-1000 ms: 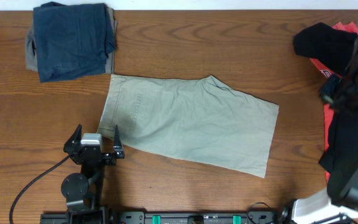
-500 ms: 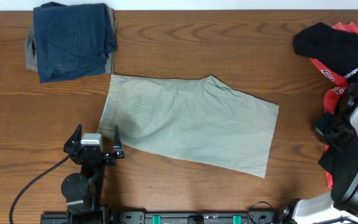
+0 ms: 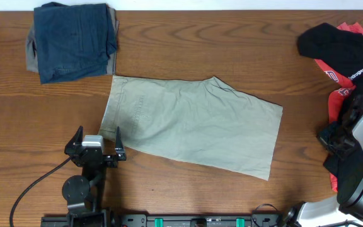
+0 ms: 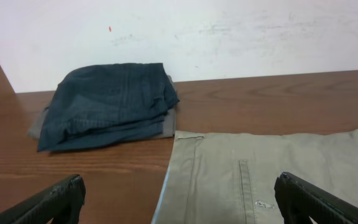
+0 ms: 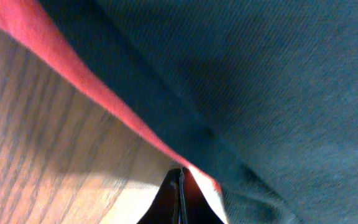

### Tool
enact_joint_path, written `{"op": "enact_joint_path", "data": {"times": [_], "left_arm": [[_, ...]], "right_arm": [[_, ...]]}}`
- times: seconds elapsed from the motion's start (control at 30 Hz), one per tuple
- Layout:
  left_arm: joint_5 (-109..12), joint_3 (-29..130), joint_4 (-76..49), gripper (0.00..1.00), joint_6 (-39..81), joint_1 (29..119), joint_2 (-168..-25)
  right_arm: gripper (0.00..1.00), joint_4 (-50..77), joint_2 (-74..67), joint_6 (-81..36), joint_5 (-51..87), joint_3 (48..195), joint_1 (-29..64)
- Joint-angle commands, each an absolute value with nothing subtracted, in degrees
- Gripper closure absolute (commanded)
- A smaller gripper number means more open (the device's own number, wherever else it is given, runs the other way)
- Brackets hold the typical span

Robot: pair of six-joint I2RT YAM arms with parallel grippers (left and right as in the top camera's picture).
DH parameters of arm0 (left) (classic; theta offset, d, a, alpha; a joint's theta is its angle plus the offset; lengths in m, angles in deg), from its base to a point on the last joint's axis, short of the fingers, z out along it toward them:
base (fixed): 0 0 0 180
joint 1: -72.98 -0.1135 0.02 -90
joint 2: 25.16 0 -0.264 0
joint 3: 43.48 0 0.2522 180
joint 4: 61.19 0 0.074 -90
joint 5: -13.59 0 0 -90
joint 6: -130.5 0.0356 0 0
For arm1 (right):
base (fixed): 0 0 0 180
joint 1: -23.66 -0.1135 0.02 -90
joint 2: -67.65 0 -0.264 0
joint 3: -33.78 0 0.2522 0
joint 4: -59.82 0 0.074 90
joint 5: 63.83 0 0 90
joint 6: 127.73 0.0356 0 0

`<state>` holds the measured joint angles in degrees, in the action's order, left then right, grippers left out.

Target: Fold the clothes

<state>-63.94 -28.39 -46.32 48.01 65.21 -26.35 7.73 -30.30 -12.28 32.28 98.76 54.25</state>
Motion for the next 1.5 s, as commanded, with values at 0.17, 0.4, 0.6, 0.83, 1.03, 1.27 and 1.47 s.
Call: {"op": "enact_joint_path", "data": {"times": [0.17,0.4,0.6,0.83,1.03,1.27,1.47], "left_arm": [[-63.4,-29.5,-44.5,0.02,47.8,65.0,-26.2],[-63.4,-29.5,-44.5,0.02,47.8,65.0,-26.2],[-63.4,-29.5,-44.5,0.02,47.8,65.0,-26.2],[-63.4,-29.5,-44.5,0.02,47.8,65.0,-26.2],[-63.4,-29.5,-44.5,0.02,47.8,65.0,-26.2],[-63.4,-29.5,-44.5,0.02,47.8,65.0,-26.2],[-63.4,-29.5,-44.5,0.02,47.8,65.0,-26.2]], "right_arm": [[0.99,9.7,-30.9,-12.1,42.3,96.6,56.5],[0.99,10.8,-30.9,-12.7,42.7,97.5,63.9],[0.99,8.0,-30.9,-14.7,34.9,101.9,69.7],[0.99,1.0,-30.3,-18.6,17.7,111.1,68.3],[0.61,-4.2,-28.7,-21.2,12.9,114.2,60.0],[0.08,-7.7,-28.9,-24.2,11.4,110.3,47.6],[0.06,-3.8,-28.9,-24.1,10.9,103.2,41.1]]}}
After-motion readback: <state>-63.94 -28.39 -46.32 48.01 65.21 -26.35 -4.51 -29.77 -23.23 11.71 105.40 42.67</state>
